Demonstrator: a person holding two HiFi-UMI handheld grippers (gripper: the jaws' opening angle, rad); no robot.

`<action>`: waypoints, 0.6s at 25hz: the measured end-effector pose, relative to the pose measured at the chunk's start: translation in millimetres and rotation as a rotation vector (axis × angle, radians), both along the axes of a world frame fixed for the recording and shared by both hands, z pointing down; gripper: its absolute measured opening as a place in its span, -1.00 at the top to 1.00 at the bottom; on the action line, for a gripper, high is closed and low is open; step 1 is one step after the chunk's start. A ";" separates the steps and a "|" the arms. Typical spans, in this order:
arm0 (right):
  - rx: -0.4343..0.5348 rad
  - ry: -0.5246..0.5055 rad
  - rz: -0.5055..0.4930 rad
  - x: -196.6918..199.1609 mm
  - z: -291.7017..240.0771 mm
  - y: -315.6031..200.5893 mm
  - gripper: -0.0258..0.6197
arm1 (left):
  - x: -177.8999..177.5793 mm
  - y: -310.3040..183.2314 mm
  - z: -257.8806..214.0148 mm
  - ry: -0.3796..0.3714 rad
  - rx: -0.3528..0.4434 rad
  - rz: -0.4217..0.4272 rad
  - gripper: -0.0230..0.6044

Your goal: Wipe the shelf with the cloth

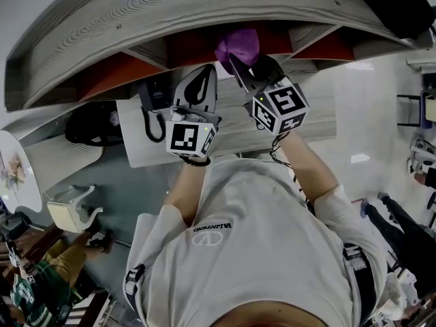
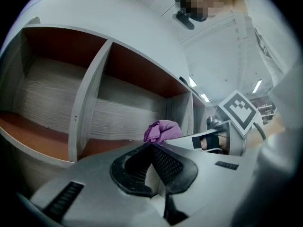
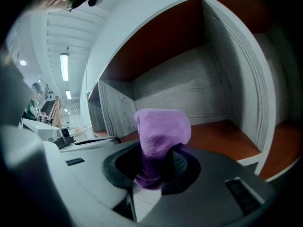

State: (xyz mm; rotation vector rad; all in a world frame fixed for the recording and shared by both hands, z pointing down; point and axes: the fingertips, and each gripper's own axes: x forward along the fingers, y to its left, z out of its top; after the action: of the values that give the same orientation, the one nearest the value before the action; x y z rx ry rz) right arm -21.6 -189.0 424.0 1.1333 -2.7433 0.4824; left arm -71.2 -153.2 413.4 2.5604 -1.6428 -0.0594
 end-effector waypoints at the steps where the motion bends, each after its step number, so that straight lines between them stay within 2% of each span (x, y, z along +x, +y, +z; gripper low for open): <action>1: 0.001 -0.001 0.003 3.5 0.0 -0.8 0.67 | 3.2 -0.4 -1.1 -0.004 0.001 0.004 0.93; 15: 0.005 -0.014 0.046 50.7 -0.7 -9.3 0.67 | 37.6 -4.0 -5.1 -0.015 0.002 0.011 0.93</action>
State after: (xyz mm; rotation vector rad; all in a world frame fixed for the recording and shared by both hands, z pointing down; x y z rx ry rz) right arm 29.1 -198.3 423.3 1.2013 -2.7373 0.4910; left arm -33.6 -157.2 408.3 2.5773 -1.6351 -0.0418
